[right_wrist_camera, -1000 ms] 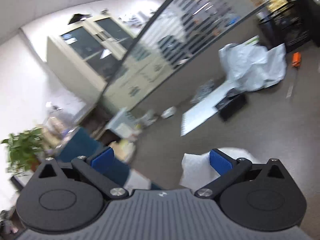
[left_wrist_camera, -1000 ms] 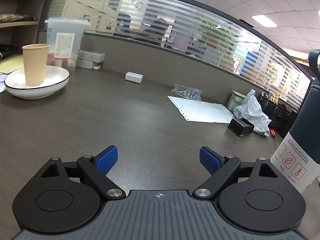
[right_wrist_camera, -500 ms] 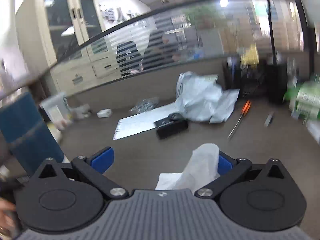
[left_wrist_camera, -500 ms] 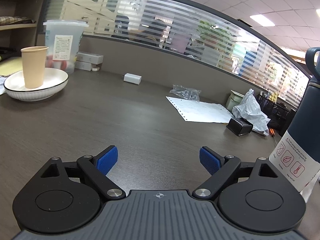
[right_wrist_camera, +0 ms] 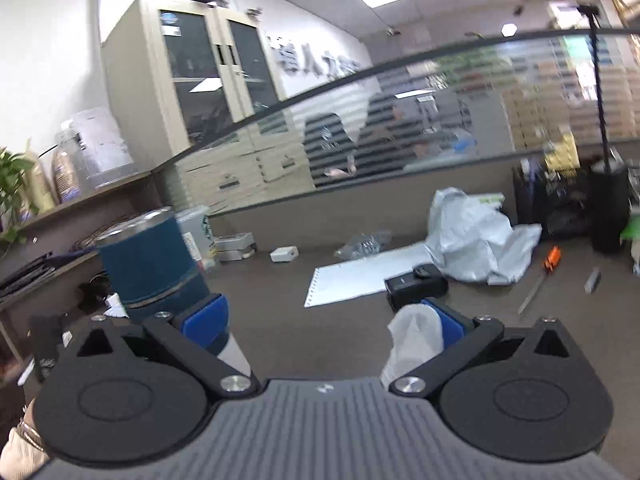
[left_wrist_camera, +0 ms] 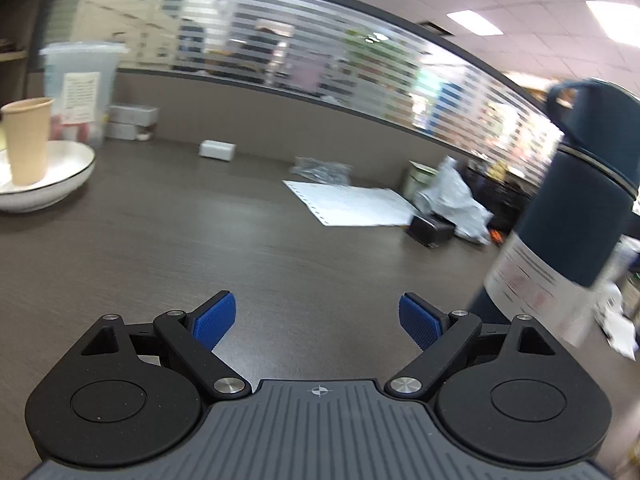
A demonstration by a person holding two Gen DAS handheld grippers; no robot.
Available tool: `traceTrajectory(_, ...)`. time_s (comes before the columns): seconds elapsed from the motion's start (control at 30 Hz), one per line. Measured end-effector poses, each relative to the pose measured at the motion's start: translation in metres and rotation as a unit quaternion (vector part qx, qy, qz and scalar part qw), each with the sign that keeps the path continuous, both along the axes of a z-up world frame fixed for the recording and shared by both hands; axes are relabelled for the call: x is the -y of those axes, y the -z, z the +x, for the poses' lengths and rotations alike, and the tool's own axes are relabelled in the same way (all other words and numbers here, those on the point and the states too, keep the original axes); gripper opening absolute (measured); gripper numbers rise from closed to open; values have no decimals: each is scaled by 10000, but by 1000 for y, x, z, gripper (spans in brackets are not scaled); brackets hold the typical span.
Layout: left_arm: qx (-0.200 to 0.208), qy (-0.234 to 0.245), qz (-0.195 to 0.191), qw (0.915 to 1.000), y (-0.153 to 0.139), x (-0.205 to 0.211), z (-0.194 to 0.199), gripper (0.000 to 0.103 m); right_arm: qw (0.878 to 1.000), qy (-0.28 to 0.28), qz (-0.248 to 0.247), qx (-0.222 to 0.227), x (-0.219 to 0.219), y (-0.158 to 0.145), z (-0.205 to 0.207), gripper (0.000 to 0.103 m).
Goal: Clean container
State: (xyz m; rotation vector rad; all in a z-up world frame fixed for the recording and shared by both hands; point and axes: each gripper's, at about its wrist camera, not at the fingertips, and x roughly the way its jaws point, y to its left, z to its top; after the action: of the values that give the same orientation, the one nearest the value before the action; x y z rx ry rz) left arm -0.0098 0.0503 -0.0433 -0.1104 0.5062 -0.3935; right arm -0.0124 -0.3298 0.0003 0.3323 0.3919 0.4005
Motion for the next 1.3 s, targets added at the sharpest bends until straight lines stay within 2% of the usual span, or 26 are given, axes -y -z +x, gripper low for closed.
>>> traceTrajectory(0.1, 217, 273, 198, 9992, -8, -8, -21, 93, 9996, -15, 238, -139, 7, 1, 0, 103)
traceTrajectory(0.2, 484, 511, 21, 9975, -21, -17, -45, 93, 9993, -46, 311, -187, 9, 0, -1, 103)
traceTrajectory(0.33, 873, 1152, -195, 9893, -37, -7, -86, 93, 9988, -186, 404, -198, 8, 1, -3, 103)
traceTrajectory(0.37, 1007, 1482, -236, 9835, -41, 5, -100, 93, 9985, -215, 456, -205, 8, 2, -3, 103)
traceTrajectory(0.43, 1287, 2206, -316, 9663, -48, 33, -130, 93, 9978, -272, 562, -219, 8, 4, -4, 103)
traceTrajectory(0.57, 1683, 2828, -174, 9441, -50, 98, -148, 93, 9971, -337, 648, -224, 9, 2, -9, 103)
traceTrajectory(0.63, 1852, 2634, -50, 9467, -45, 127, -140, 93, 9968, -308, 707, -218, 11, -2, -15, 103)
traceTrajectory(0.7, 1695, 2387, -193, 9560, -37, 153, -121, 93, 9961, -336, 766, -290, 15, -5, -19, 103)
traceTrajectory(0.8, 1567, 2449, -253, 9565, -22, 187, -103, 93, 9956, -355, 801, -345, 20, -10, -24, 103)
traceTrajectory(0.93, 1609, 2325, 148, 9591, -11, 221, -82, 93, 9956, -392, 769, -361, 24, -16, -31, 103)
traceTrajectory(1.07, 1513, 2235, 287, 9625, -6, 232, -57, 79, 9952, -501, 770, -344, 22, -18, -32, 103)
traceTrajectory(1.17, 1304, 2152, 354, 9672, -1, 240, -35, 64, 9951, -565, 732, -341, 17, -17, -32, 103)
traceTrajectory(1.23, 1221, 2117, 387, 9689, 0, 241, -27, 61, 9949, -607, 712, -370, 15, -16, -30, 103)
traceTrajectory(1.3, 1141, 2206, 381, 9679, 3, 244, -19, 43, 9949, -620, 685, -404, 14, -15, -29, 103)
